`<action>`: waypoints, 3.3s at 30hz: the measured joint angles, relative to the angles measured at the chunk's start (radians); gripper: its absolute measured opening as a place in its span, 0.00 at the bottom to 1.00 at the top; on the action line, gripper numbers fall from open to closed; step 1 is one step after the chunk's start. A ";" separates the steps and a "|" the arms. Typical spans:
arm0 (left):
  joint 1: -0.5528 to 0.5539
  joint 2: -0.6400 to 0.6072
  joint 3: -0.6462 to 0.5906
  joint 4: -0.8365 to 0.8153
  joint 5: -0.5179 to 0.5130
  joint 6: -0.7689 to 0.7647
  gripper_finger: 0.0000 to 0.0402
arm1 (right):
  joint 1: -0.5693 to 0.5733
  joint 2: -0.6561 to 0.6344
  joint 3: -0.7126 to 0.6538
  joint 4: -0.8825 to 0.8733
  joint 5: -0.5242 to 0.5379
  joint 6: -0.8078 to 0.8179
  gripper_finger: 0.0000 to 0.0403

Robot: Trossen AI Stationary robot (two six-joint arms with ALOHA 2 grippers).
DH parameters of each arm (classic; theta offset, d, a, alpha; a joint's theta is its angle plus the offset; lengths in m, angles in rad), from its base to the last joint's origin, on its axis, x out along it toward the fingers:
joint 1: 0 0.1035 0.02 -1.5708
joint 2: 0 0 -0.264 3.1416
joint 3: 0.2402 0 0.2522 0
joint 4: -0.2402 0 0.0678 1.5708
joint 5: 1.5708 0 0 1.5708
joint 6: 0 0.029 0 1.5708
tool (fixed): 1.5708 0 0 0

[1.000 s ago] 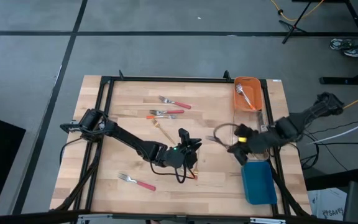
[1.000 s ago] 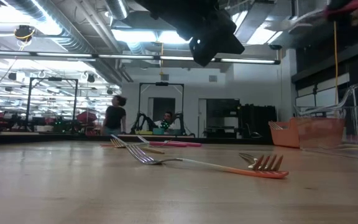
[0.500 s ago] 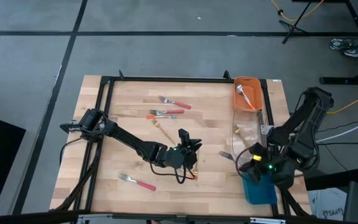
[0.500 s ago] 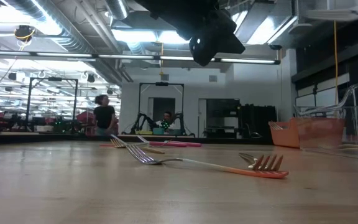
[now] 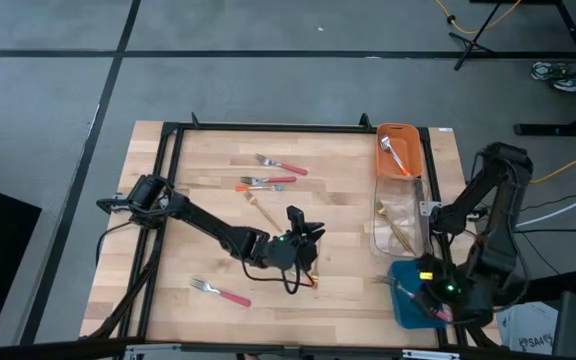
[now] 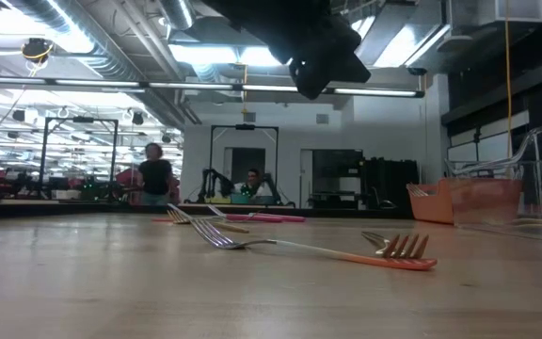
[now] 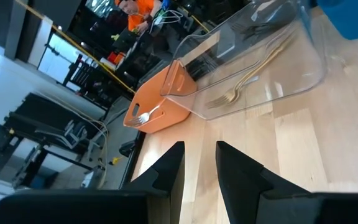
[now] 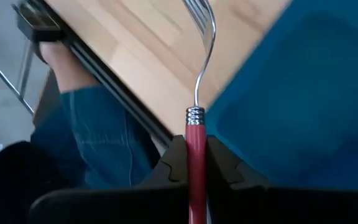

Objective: Sort silverware by color (type)
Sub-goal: Put the pink fork into the blue bin, then put the gold fork into the transparent bin

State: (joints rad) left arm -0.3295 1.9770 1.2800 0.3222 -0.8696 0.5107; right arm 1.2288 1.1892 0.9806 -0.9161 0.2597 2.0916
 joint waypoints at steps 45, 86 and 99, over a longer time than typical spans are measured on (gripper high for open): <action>0.037 0.000 -0.001 0.001 0.053 -0.041 0.21 | 0.065 0.188 0.000 -0.177 -0.154 0.147 0.02; 0.037 0.000 -0.001 0.001 0.053 -0.041 0.21 | 0.065 0.263 0.000 -0.174 -0.113 0.122 0.24; 0.037 0.000 -0.001 0.001 0.053 -0.037 0.21 | 0.065 0.262 0.000 -0.174 -0.114 0.122 0.24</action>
State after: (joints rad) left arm -0.2920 1.9774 1.2793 0.3233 -0.8169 0.4732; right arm 1.2935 1.4509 0.9806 -1.0904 0.1458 2.2131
